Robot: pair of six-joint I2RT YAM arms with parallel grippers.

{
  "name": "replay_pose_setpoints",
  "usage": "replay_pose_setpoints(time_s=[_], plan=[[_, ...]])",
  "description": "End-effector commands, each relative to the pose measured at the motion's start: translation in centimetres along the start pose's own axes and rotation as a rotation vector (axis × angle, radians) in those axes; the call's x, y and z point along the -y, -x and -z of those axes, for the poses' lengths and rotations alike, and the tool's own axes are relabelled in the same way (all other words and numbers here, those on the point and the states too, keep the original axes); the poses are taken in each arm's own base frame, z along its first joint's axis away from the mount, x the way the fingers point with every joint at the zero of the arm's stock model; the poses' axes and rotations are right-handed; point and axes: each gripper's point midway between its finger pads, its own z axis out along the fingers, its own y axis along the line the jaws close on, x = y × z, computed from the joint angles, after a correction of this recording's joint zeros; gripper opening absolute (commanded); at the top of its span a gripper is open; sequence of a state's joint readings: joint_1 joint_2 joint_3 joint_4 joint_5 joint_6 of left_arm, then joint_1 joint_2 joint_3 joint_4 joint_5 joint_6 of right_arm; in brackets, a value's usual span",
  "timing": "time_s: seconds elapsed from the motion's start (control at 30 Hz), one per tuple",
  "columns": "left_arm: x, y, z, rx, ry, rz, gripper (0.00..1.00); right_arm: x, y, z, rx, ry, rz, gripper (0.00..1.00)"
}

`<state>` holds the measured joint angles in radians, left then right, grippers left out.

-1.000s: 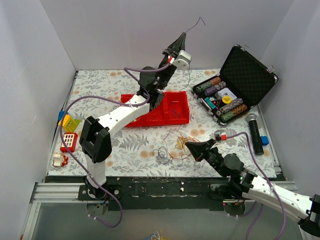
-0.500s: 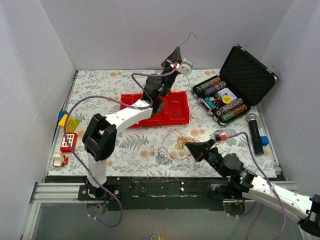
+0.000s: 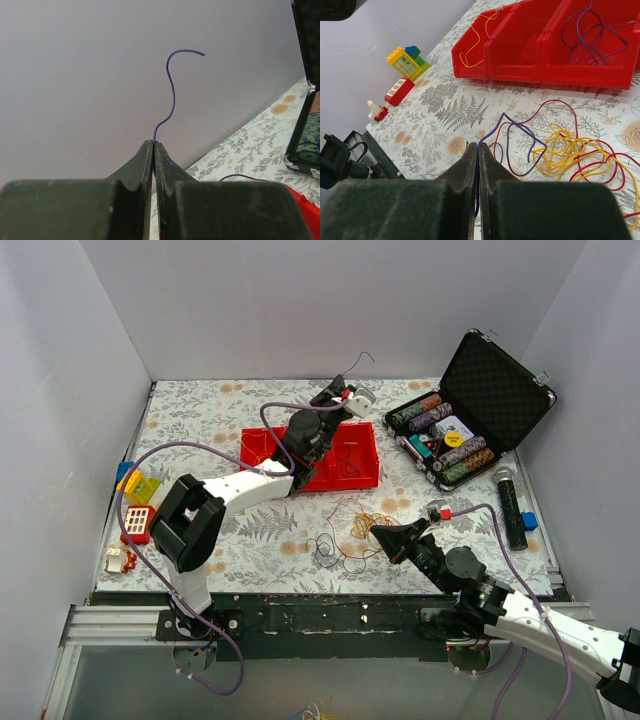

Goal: Untangle the cables

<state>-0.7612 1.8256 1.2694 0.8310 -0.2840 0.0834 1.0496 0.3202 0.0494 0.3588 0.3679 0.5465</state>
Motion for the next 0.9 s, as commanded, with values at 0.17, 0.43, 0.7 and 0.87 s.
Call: replay_pose_setpoints(time_s=[0.17,0.43,0.7,0.87], plan=[[1.9,0.7,2.8,-0.066,-0.192,0.03,0.0,4.4,-5.9,1.2,-0.106,-0.088,0.031,0.04],[6.4,-2.8,4.8,-0.26,-0.327,0.053,0.0,4.4,-5.7,1.3,-0.104,-0.098,0.027,0.04],[7.9,-5.8,7.1,-0.407,-0.332,0.062,0.0,4.7,-5.9,1.4,-0.106,-0.111,0.018,0.04],[9.5,-7.7,7.9,-0.502,-0.353,0.035,0.0,5.0,-6.2,1.5,-0.115,-0.121,0.018,0.04]])
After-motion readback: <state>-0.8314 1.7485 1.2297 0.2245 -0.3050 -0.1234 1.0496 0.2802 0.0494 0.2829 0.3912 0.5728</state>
